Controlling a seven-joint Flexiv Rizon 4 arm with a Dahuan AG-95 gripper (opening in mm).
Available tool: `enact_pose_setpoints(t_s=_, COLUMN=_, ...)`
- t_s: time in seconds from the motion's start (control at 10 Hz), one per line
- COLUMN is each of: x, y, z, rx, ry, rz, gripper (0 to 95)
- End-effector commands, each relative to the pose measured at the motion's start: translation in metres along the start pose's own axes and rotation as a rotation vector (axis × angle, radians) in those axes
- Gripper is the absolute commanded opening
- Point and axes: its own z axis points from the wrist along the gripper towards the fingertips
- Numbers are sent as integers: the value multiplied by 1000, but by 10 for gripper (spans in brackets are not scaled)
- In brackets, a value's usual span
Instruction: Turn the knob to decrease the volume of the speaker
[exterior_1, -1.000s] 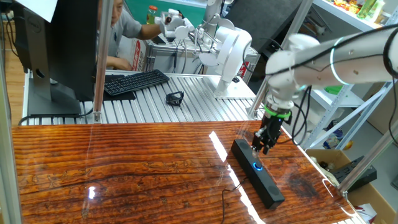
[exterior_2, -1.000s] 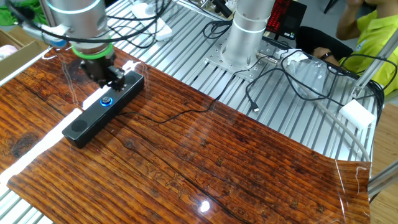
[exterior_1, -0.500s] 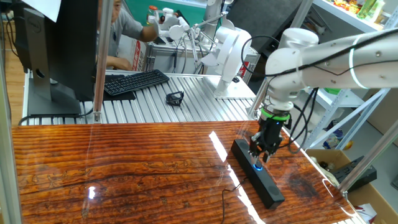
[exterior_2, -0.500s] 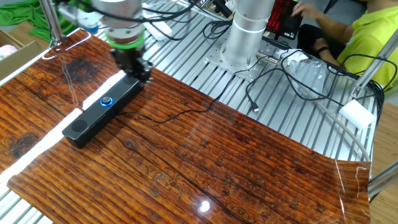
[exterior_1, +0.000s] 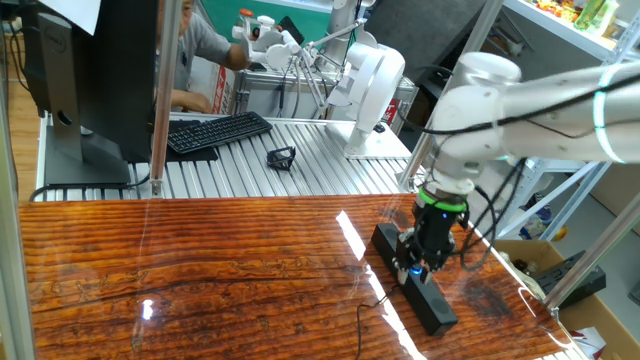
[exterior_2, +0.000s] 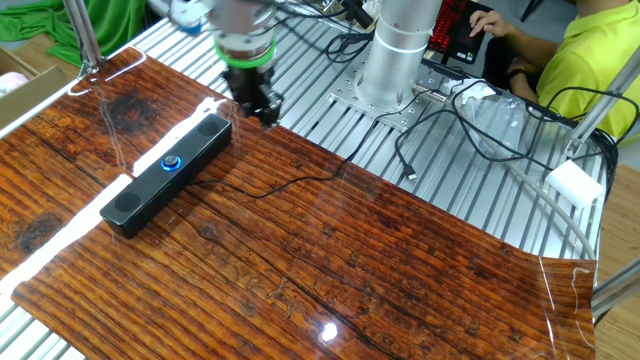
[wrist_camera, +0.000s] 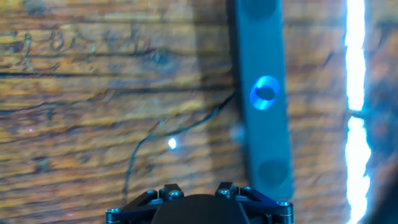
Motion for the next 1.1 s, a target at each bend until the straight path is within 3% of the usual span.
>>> enact_pose_setpoints(t_s=0.1, x=21, y=4, z=13, rx=-49, ry=-53, rz=48, gripper=190)
enact_pose_setpoints(t_s=0.2, x=24, y=4, z=16, rx=-66, ry=-64, rz=65, gripper=190)
enact_pose_setpoints(t_s=0.3, x=25, y=5, z=17, rx=-64, ry=-84, rz=56, gripper=190)
enact_pose_setpoints(t_s=0.4, x=25, y=5, z=18, rx=-50, ry=-91, rz=39, gripper=0)
enact_pose_setpoints(t_s=0.6, x=24, y=6, z=20, rx=0, ry=-100, rz=-50, gripper=0)
enact_pose_setpoints(t_s=1.1, x=24, y=7, z=21, rx=10, ry=-94, rz=-187, gripper=0)
